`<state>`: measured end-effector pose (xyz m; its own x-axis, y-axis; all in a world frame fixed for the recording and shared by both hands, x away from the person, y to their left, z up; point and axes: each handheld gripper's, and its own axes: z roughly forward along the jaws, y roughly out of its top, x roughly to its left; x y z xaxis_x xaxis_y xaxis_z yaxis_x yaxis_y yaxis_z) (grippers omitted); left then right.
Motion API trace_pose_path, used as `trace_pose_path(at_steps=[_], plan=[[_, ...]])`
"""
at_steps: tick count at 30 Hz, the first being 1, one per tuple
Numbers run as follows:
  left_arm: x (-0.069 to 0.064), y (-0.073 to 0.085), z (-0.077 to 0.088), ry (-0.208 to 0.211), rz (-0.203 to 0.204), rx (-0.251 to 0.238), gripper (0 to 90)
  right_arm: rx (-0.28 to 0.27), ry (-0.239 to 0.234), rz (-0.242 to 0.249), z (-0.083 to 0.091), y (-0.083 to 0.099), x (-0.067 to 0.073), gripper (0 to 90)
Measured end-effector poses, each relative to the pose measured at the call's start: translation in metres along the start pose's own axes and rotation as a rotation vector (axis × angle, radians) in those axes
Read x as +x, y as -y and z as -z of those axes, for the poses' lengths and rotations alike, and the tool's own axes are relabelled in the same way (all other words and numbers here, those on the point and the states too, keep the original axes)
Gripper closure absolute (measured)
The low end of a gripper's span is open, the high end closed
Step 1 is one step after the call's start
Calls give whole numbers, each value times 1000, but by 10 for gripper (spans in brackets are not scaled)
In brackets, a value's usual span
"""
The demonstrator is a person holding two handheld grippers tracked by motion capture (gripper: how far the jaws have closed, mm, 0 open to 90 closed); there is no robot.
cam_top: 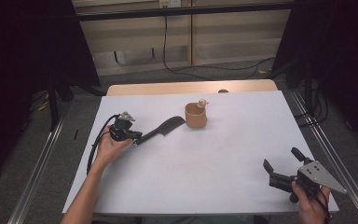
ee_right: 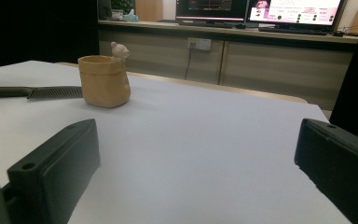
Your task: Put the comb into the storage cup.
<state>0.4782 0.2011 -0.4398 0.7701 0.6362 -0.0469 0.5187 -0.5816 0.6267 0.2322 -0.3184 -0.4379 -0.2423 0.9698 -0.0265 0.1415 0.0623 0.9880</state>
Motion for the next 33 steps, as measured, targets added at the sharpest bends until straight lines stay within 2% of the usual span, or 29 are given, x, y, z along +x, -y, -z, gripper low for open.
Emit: trace_pose_path(at_steps=[17,22,25,26,27,28,33], plan=[[-6,1,1,20,-2,5,900,-1,1,3,1,0,0,0],[-3,2,6,13,23,-36,881,-2,2,3,1,0,0,0],[-2,2,8,11,20,-53,862,-3,2,5,1,0,0,0],[-2,2,11,4,28,-79,852,-2,3,3,1,0,0,0],[-2,2,11,4,28,-79,841,-2,3,3,1,0,0,0],[-1,1,15,-4,27,-102,832,-1,2,2,1,0,0,0],[-1,0,23,4,30,-142,732,-3,-1,1,1,0,0,0]])
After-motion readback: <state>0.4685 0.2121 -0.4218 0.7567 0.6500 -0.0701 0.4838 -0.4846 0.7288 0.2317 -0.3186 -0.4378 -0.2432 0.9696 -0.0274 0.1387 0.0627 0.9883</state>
